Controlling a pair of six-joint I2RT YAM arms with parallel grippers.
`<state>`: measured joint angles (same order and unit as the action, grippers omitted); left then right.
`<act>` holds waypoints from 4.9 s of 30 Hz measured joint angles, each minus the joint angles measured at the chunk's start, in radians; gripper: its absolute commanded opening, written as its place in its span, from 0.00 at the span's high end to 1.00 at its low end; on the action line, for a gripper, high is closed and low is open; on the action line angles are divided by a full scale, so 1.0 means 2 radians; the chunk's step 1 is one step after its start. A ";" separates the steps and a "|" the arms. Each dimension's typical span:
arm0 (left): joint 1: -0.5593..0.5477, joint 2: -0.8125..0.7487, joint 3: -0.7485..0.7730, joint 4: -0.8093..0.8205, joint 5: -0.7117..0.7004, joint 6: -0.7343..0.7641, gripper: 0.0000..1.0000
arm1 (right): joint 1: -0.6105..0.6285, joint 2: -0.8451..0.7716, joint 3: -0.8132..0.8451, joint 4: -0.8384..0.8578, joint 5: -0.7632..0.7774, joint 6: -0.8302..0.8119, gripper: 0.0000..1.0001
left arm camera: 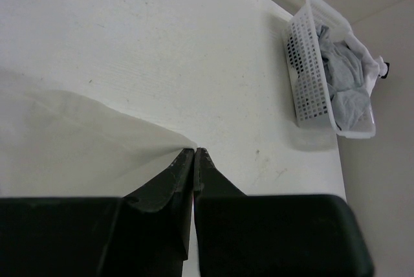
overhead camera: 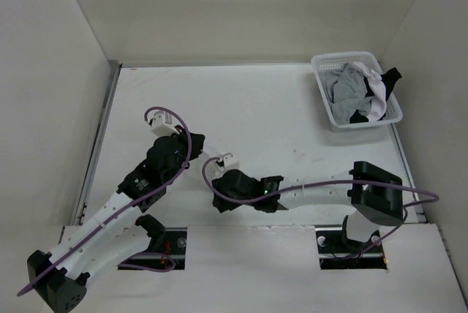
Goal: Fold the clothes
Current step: Flatten the tank top out, then fold the tank top
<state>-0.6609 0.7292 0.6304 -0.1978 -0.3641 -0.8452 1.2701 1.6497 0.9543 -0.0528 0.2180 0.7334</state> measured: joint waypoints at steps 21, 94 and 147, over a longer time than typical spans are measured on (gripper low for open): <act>0.017 -0.035 -0.002 0.000 0.003 0.002 1.00 | 0.017 0.038 -0.018 -0.023 0.050 0.074 1.00; 0.303 0.351 -0.053 0.178 0.100 -0.015 0.69 | -0.209 -0.175 -0.139 0.063 -0.039 -0.035 0.72; 0.246 0.191 -0.096 0.114 0.107 -0.005 1.00 | -0.235 -0.010 -0.062 0.061 0.060 0.044 1.00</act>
<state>-0.1692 1.1114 0.4393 0.0296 -0.1501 -0.8547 0.8009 1.6306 0.8299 0.0689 0.3389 0.8207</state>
